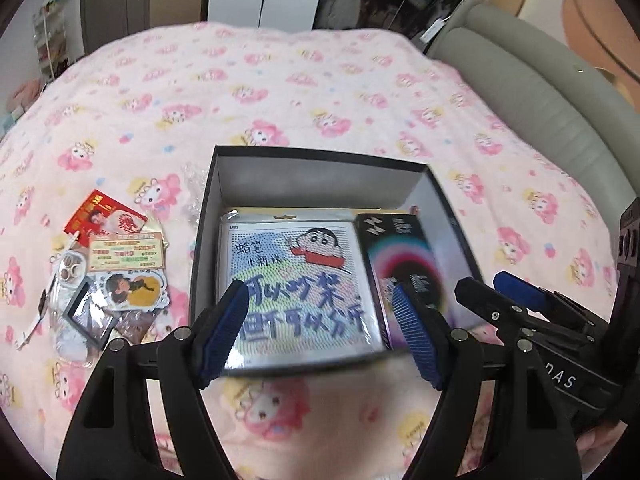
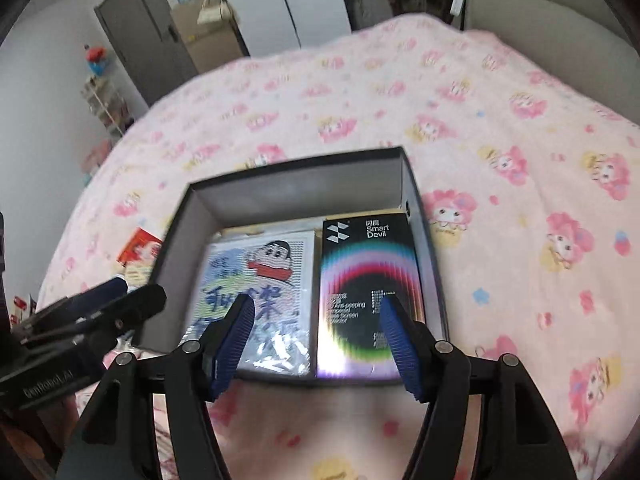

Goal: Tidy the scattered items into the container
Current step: 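Withdraw both grippers from the box toward the scattered items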

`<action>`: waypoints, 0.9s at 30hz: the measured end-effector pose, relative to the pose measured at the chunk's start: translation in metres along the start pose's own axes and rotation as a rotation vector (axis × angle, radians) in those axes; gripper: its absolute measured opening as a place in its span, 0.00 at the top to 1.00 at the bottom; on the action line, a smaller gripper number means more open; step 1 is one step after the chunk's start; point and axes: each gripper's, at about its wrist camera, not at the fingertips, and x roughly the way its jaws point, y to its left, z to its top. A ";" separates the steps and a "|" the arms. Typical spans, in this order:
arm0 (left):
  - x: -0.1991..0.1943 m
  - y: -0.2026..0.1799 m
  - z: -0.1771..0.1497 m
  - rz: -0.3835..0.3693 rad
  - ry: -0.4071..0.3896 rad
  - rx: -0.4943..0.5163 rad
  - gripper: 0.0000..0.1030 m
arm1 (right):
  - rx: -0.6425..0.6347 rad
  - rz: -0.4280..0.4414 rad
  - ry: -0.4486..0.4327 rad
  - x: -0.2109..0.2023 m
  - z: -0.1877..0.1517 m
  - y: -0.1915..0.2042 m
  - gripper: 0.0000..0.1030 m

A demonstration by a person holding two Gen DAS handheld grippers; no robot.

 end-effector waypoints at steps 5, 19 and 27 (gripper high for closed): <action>-0.031 -0.001 -0.017 -0.030 -0.043 0.012 0.25 | -0.033 -0.019 -0.045 -0.037 -0.018 0.023 0.36; -0.081 0.048 -0.068 -0.046 -0.066 -0.037 0.24 | -0.127 -0.007 -0.050 -0.062 -0.062 0.089 0.36; -0.090 0.099 -0.087 0.008 -0.046 -0.098 0.24 | -0.213 0.038 -0.014 -0.041 -0.073 0.137 0.36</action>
